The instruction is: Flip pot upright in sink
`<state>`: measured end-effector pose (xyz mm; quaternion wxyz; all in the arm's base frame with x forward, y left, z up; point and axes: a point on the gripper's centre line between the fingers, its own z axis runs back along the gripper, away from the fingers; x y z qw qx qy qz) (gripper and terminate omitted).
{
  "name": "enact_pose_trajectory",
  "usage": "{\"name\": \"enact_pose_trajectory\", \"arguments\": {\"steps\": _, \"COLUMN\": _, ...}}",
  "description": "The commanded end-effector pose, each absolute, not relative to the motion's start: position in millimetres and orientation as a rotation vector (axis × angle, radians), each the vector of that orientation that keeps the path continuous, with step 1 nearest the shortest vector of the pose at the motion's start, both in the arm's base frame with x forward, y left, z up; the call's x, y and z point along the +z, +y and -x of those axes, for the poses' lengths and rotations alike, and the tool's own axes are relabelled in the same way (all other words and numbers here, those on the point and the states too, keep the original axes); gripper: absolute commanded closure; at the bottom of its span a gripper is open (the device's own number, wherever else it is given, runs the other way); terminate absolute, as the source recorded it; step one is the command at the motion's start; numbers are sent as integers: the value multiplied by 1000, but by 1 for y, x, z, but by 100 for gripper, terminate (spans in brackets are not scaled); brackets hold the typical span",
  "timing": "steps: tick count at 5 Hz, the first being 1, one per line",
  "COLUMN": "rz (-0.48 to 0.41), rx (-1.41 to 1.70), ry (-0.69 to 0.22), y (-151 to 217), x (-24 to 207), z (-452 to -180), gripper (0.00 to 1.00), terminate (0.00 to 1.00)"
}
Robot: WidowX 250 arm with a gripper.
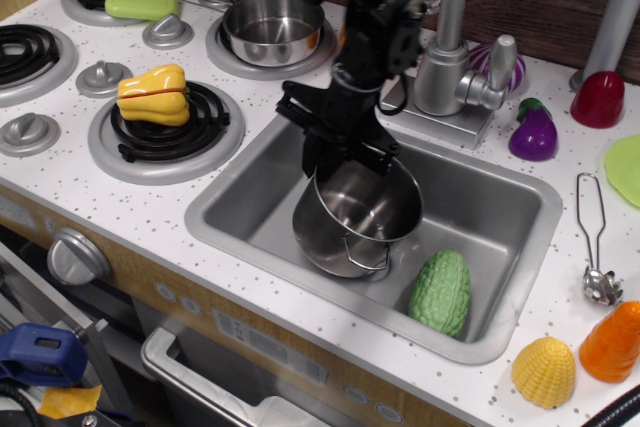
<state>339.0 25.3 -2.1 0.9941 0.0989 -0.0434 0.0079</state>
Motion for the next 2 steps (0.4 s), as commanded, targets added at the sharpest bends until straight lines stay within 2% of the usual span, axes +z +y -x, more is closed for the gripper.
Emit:
{"name": "enact_pose_trajectory", "arguments": {"steps": 1, "rz": -47, "rx": 55, "ry": -308, "y": 29, "x": 10, "z": -344, "gripper": 0, "terminate": 0}}
{"name": "enact_pose_trajectory", "arguments": {"steps": 2, "rz": -47, "rx": 55, "ry": -308, "y": 29, "x": 10, "z": -344, "gripper": 0, "terminate": 100}}
